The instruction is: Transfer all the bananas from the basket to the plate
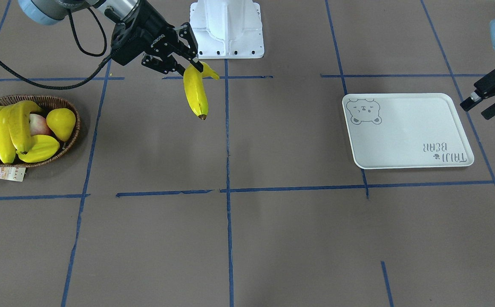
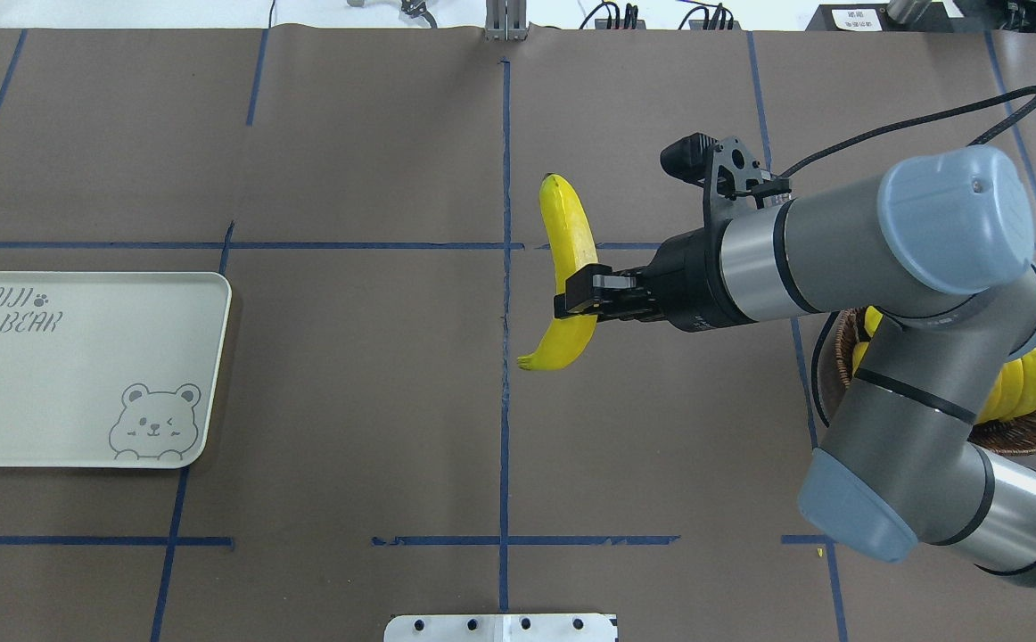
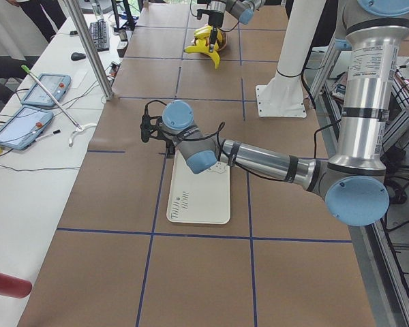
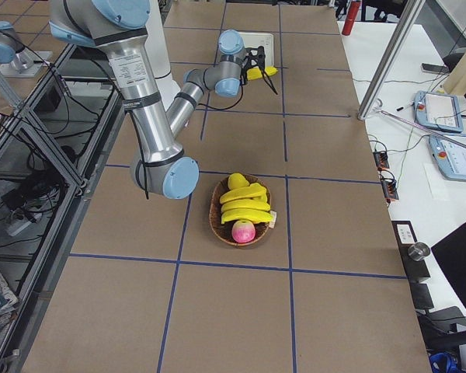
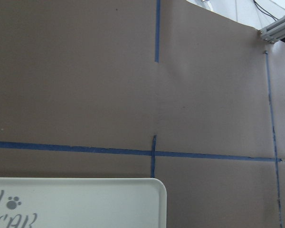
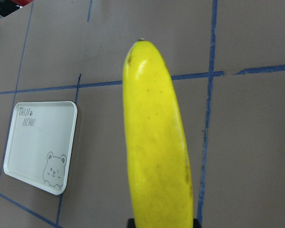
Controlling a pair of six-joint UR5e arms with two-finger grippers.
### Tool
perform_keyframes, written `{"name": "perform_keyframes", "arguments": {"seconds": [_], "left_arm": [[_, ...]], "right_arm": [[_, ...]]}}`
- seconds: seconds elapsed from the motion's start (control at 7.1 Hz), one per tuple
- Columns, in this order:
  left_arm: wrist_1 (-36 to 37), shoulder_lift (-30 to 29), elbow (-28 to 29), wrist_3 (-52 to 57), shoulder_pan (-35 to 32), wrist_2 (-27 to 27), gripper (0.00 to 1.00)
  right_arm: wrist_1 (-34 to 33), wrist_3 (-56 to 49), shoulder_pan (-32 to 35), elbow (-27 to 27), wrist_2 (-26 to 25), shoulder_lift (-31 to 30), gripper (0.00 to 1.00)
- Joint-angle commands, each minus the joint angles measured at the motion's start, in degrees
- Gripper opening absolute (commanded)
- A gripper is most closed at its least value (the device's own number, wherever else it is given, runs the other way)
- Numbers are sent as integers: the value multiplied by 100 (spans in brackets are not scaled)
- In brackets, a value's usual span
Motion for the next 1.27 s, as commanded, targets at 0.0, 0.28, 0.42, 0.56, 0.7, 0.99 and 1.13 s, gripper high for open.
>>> {"name": "perform_keyframes", "arguments": {"seconds": [0.0,0.28,0.42,0.56,0.7,0.99,1.13], "left_arm": [[-568,-206,-60,-794,203,73,100],[-1709,-381,-87,-2469,702,773,100],[-1914,-583,-95,-3113,923,1038,100],[-1934,-802,-104,-3511,951,1049,100],[-1934,-1057,-96,-3907,978,1058,100],[-1943,-1497,-139,-4751,1528,1555,100],[-1934,-1507,-253,-4807,1984,1820,100]], "right_arm": [[11,17,-3,2,-2,-3,1],[246,217,-21,2,-2,-21,1],[474,298,-91,-15,-2,-47,1],[503,299,-126,-24,-2,-47,1],[503,299,-153,-33,6,-56,1],[503,307,-188,-33,-2,-3,1],[503,307,-188,-24,6,-3,1]]}}
